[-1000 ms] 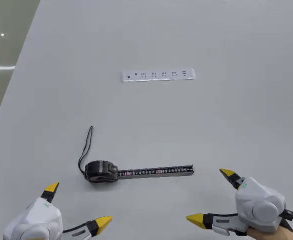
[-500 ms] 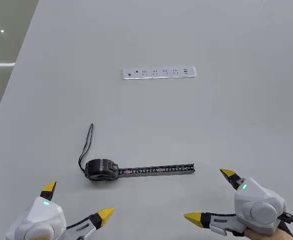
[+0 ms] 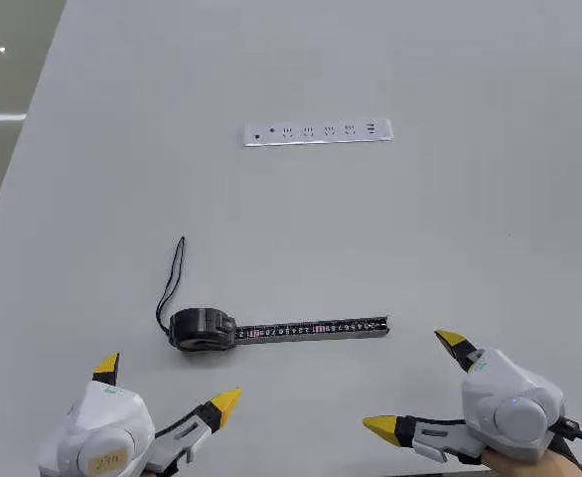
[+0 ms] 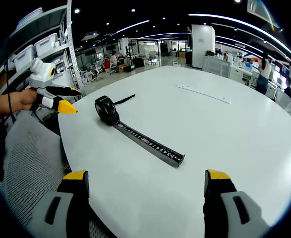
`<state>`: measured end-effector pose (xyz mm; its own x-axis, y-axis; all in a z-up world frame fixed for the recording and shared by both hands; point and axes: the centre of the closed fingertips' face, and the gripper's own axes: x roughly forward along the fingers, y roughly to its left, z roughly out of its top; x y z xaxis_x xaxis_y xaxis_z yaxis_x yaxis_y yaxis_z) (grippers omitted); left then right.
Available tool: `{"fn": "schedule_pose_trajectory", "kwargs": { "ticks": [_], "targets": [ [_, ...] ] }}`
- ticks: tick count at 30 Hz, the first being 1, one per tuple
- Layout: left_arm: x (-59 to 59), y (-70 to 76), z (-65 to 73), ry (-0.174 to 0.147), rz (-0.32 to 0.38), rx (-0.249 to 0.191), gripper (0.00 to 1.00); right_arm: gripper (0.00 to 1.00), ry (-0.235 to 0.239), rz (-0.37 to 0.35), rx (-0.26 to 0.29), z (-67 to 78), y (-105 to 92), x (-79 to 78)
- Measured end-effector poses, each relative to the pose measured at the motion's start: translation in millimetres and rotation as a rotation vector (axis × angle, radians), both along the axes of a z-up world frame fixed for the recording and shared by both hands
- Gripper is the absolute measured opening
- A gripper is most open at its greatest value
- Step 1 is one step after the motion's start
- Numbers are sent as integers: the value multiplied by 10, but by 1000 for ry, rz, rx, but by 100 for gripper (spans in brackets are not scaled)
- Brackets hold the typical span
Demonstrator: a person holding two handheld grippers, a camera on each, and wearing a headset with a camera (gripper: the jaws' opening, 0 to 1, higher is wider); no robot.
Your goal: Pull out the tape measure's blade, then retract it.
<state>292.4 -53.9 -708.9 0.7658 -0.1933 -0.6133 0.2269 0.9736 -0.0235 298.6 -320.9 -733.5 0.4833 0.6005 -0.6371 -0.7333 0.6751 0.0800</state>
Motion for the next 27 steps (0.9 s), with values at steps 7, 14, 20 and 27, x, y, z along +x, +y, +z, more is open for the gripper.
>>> {"fn": "schedule_pose_trajectory", "kwargs": {
  "ticks": [7,14,20,27],
  "targets": [
    [84,80,9,-32,89,21,98,97,2,10,-1,-54,29,10],
    [162,105,-22,-39,170,1,95,95,5,30,6,-77,59,25],
    [238,73,-80,-33,222,-45,93,91,-4,56,-1,-121,42,60],
    [293,40,-153,-28,246,-51,90,87,-10,99,-15,-149,14,70]
  ]
}}
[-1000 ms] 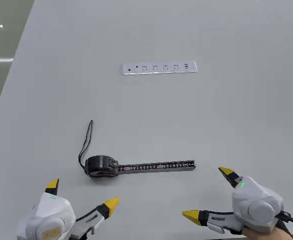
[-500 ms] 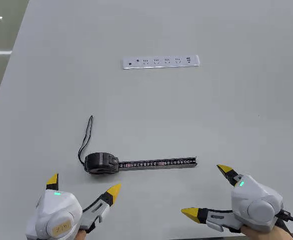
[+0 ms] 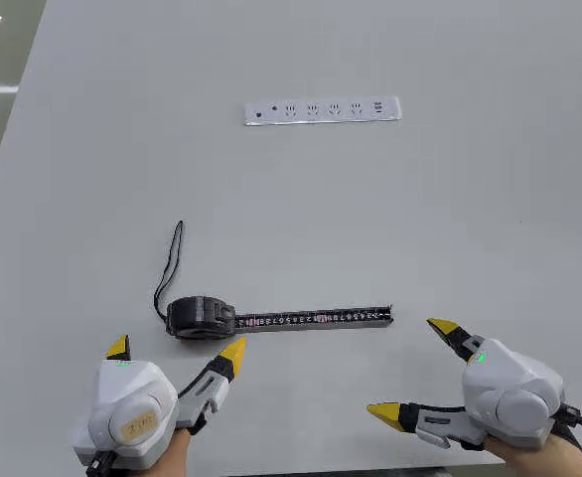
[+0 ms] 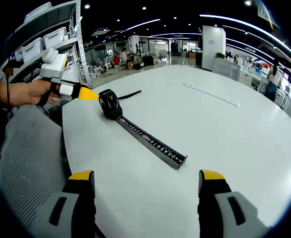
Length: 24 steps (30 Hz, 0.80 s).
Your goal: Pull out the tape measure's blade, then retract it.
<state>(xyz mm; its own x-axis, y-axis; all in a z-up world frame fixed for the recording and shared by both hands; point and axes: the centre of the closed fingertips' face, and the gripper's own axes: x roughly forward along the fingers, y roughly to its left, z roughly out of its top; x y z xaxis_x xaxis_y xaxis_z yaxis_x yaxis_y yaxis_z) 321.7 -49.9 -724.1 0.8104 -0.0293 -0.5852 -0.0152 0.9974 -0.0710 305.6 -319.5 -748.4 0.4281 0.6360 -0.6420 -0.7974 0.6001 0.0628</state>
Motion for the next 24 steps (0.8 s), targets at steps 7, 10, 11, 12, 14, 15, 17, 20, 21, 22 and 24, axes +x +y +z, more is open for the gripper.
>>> {"fn": "schedule_pose_trajectory", "kwargs": {
  "ticks": [7,10,11,12,14,15,17,20,21,22,24],
  "targets": [
    [53,-2,-83,4,30,22,88,79,-15,61,-1,-29,3,29],
    [94,-7,-112,1,38,22,86,73,-25,91,-5,-35,-5,69],
    [104,-10,-124,4,38,22,86,71,-27,99,-8,-41,-11,80],
    [120,-14,-139,6,39,19,85,70,-32,112,-11,-54,-18,100],
    [140,-10,-158,9,43,19,84,67,-39,134,-17,-65,-28,133],
    [148,-6,-167,11,45,17,84,66,-41,141,-18,-69,-33,147],
    [168,2,-185,13,53,18,83,64,-42,158,-18,-84,-43,185],
    [189,6,-219,17,64,11,82,60,-50,190,-27,-113,-50,230],
    [192,7,-223,17,67,10,81,59,-50,194,-27,-118,-51,243],
    [199,4,-236,19,68,15,81,58,-47,206,-26,-113,-45,255],
    [206,-1,-262,25,66,26,81,56,-51,225,-29,-127,-44,281]
  ]
}}
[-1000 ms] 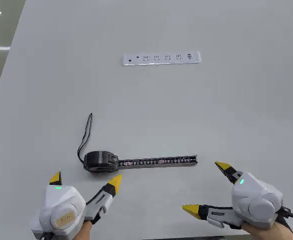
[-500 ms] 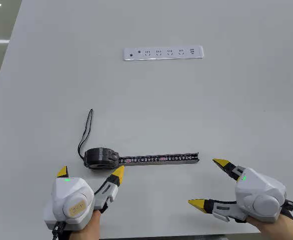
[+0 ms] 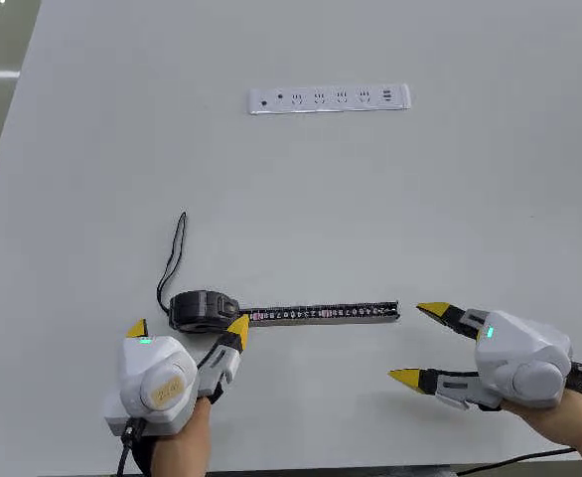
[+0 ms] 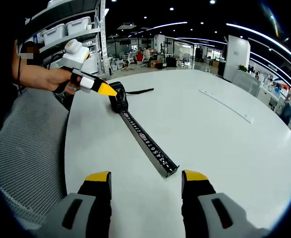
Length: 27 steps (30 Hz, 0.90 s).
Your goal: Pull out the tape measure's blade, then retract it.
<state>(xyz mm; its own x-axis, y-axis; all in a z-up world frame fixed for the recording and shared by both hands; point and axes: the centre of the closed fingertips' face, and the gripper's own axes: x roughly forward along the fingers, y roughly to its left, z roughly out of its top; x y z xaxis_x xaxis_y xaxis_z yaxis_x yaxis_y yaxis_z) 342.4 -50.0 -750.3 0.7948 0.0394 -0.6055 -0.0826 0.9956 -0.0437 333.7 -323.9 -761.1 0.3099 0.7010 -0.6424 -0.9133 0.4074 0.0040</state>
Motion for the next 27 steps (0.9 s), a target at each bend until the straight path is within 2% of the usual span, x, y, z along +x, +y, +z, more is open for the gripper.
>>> {"fn": "schedule_pose_trajectory", "kwargs": {
  "ticks": [9,18,27],
  "targets": [
    [70,-8,-44,1,12,9,79,49,-4,100,-37,-106,-48,122],
    [153,-2,-75,4,21,12,79,46,12,210,-58,-234,-37,213],
    [173,-7,-110,20,22,5,75,37,25,260,-52,-277,-1,334]
  ]
}}
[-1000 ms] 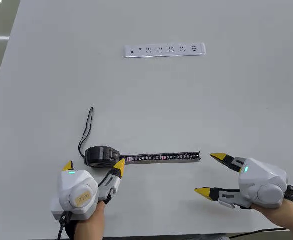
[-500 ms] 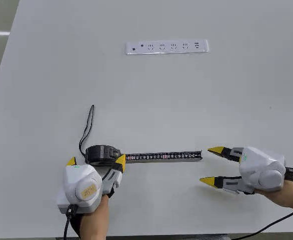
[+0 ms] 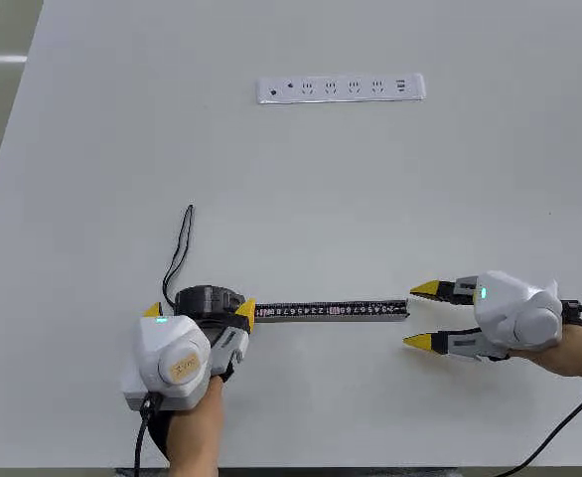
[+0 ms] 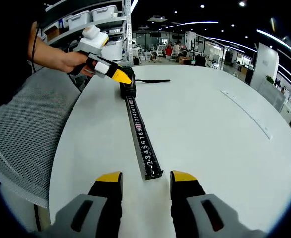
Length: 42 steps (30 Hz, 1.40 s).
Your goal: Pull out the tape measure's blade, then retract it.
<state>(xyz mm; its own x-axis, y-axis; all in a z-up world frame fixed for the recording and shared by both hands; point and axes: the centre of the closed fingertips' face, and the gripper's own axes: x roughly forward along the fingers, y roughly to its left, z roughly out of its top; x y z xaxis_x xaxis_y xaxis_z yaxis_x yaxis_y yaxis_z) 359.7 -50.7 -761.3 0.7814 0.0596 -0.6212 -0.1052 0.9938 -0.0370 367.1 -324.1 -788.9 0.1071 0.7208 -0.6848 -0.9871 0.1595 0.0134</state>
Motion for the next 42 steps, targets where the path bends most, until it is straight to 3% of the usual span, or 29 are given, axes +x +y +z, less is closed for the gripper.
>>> {"fn": "schedule_pose_trajectory", "kwargs": {
  "ticks": [10,18,32,42],
  "targets": [
    [7,10,-79,16,6,1,74,26,38,68,-6,-103,44,55],
    [11,9,-108,17,4,-7,73,19,27,127,-22,-174,34,20],
    [61,10,-100,-18,50,-23,73,14,0,138,-19,-168,70,48],
    [83,9,-183,14,73,-17,68,14,2,133,-25,-174,65,40]
  ]
}}
